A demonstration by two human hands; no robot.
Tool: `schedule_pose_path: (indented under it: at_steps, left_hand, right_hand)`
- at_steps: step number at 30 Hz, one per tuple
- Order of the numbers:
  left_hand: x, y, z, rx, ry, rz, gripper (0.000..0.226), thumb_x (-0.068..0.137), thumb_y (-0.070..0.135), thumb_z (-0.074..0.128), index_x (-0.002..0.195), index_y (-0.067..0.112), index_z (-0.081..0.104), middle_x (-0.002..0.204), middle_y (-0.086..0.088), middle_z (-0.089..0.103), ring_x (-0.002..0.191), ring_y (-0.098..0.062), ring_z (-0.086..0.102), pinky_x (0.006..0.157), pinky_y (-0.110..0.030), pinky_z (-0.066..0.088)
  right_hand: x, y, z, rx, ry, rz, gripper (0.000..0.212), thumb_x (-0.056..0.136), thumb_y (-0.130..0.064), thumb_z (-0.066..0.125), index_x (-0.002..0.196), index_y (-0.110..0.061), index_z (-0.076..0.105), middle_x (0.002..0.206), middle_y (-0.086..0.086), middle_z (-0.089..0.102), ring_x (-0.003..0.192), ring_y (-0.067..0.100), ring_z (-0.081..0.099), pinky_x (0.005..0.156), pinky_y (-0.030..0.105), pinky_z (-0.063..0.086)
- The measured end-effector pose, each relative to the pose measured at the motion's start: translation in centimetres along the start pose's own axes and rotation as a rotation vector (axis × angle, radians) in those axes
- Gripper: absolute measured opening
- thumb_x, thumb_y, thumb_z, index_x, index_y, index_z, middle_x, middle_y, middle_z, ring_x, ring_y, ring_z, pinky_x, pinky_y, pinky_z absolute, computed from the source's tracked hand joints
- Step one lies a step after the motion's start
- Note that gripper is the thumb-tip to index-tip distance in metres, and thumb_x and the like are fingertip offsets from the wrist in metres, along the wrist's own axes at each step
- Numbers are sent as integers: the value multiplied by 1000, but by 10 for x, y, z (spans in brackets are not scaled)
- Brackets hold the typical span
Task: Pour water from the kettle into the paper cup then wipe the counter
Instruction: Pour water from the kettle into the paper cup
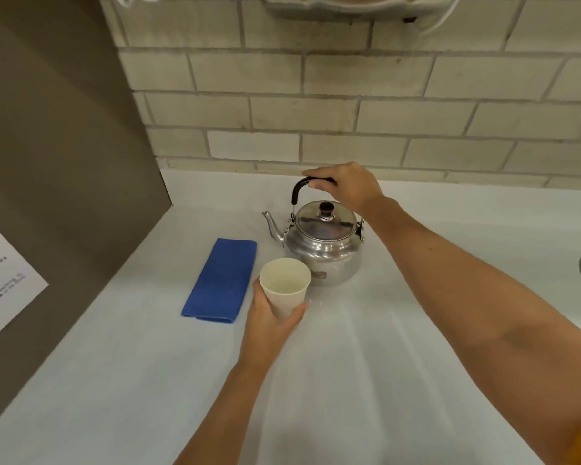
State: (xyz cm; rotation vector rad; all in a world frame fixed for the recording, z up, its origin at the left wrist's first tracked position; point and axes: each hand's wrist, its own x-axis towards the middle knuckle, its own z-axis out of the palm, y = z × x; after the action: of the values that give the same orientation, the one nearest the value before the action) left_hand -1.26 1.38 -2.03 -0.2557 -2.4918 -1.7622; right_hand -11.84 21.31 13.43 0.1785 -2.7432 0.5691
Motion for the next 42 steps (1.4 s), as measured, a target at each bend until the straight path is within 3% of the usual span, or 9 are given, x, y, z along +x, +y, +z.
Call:
schedule_pose_path:
  at_steps: [3,6,10,16,21,29,35,39,42]
  left_hand:
    - [-1,1,1,-2,6,-3,85,65,38,78,132,22,28,125,3,48,112,-15,50,89,-25,43]
    - [-2,2,0,1,4,-6,84,65,40,77,131,24,27,121,7,47,110,-13,50,87,-23,42]
    - [-2,-1,-1,-5,-1,-6,83,67,36,77,132,24,27,124,3,49,112,-16,51,91,-28,45]
    - [-4,3,-1,5,-5,13,82,69,32,76,133,20,26,125,-3,51,111,-21,52,93,-34,47]
    - [-4,6,-1,8,-1,13,80,70,28,77,132,16,27,121,-3,50,112,-25,51,94,-37,46]
    - [-4,5,-1,7,4,-8,83,69,33,77,132,19,26,124,-8,51,110,-26,52,91,-40,48]
    - [-3,2,0,26,11,-8,82,69,32,77,132,17,26,124,-10,53,107,-26,53,86,-35,46]
    - [-4,4,0,48,12,-3,83,69,34,76,132,16,26,125,-10,52,110,-30,53,90,-41,48]
    - [-4,6,-1,26,9,2,82,70,32,77,133,16,26,127,-10,51,111,-29,52,92,-42,49]
  right_hand:
    - [1,5,0,33,3,-48,31,87,-41,57,116,-32,62,112,1,71,92,17,66,82,36,52]
    - [1,8,1,71,21,-78,28,86,-38,59,112,-29,65,106,0,73,61,-6,58,67,18,46]
    - [-9,8,-3,94,55,-38,25,85,-40,60,107,-32,68,100,-2,75,54,-6,50,62,17,42]
    - [-25,-4,-48,52,130,-73,22,83,-40,62,103,-33,69,97,-6,75,53,-8,48,56,8,30]
    - [-36,-35,-94,-66,64,-166,23,82,-47,61,103,-40,68,107,-13,71,85,-2,60,68,18,39]
    - [-61,-74,-118,-247,-156,-247,23,82,-49,60,104,-44,65,108,-20,69,85,1,54,65,19,38]
    - [-75,-101,-115,-401,-207,-333,22,83,-48,60,104,-42,66,49,-34,41,49,-8,39,48,20,26]
    - [-75,-112,-115,-485,-282,-384,23,85,-45,59,106,-39,66,84,-20,70,51,-7,37,48,22,26]
    - [-74,-118,-113,-534,-327,-391,24,86,-43,59,108,-36,66,91,-13,72,52,-3,35,47,22,25]
